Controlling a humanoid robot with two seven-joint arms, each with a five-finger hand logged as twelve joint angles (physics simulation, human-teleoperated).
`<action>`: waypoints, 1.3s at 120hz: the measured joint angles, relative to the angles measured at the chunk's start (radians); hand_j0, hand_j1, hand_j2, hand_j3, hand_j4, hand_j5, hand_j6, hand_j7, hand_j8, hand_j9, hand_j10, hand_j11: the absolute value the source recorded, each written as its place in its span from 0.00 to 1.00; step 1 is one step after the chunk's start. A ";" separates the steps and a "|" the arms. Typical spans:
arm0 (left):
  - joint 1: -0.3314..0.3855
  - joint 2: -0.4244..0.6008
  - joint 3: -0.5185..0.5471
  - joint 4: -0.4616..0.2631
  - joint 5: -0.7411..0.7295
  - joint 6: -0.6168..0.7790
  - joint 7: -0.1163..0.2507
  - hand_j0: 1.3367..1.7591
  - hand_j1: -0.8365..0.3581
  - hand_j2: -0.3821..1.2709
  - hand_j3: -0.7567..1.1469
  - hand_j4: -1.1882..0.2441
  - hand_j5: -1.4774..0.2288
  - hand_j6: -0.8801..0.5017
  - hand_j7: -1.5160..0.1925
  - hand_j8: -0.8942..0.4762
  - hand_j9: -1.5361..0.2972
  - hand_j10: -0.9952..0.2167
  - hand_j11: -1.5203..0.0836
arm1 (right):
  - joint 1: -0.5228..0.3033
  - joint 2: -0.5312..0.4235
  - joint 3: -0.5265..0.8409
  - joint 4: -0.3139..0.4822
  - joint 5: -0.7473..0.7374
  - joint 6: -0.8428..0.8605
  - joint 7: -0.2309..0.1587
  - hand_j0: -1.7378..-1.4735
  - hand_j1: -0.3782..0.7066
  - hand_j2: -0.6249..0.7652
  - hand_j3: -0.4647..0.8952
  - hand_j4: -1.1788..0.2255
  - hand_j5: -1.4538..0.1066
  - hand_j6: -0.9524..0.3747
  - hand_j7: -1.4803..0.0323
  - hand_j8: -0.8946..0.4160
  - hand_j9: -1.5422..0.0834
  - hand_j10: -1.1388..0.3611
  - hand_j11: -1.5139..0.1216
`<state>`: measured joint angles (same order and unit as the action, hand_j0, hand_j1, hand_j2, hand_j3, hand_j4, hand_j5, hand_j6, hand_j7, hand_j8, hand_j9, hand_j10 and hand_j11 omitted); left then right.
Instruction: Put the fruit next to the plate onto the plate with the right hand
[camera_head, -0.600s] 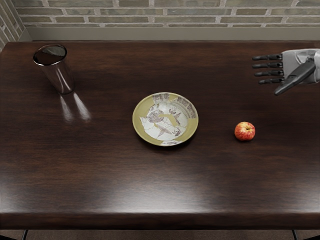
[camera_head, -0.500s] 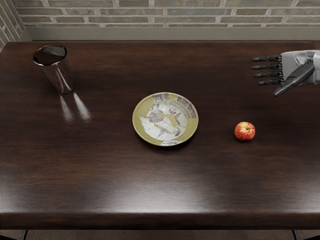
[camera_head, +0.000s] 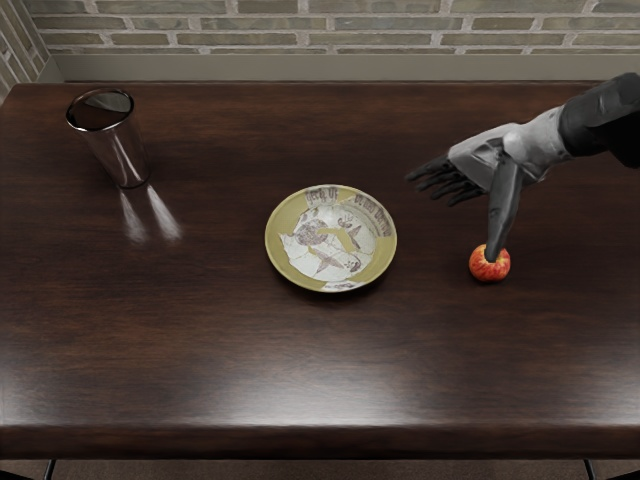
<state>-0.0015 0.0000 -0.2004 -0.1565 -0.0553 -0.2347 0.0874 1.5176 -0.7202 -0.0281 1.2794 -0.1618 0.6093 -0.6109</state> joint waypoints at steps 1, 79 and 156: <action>0.000 0.000 0.000 0.000 0.000 0.000 0.000 0.76 0.99 0.23 0.40 0.83 0.87 0.64 0.89 0.65 0.84 0.82 0.95 | 0.008 0.007 -0.014 0.003 -0.001 -0.002 0.000 0.30 0.03 0.45 0.34 0.84 0.93 0.72 0.98 0.68 0.95 0.76 0.93; 0.000 0.000 0.001 0.000 -0.001 0.000 0.000 0.76 0.99 0.23 0.40 0.83 0.87 0.64 0.89 0.65 0.84 0.82 0.95 | 0.022 -0.004 -0.247 0.324 -0.460 -0.776 0.000 0.30 0.03 0.45 0.34 0.84 0.93 0.72 0.98 0.68 0.95 0.76 0.93; -0.002 0.000 0.001 -0.002 -0.001 0.000 0.000 0.76 0.99 0.23 0.40 0.83 0.87 0.64 0.89 0.65 0.84 0.82 0.95 | -0.225 -0.051 -0.320 0.397 -0.730 -1.145 0.000 0.30 0.25 0.42 0.34 0.69 0.76 0.56 0.80 0.52 0.78 0.62 0.76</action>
<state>-0.0031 0.0000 -0.1997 -0.1580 -0.0567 -0.2347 0.0874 1.2924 -0.7712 -0.3484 1.6766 -0.8919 -0.5356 -0.6109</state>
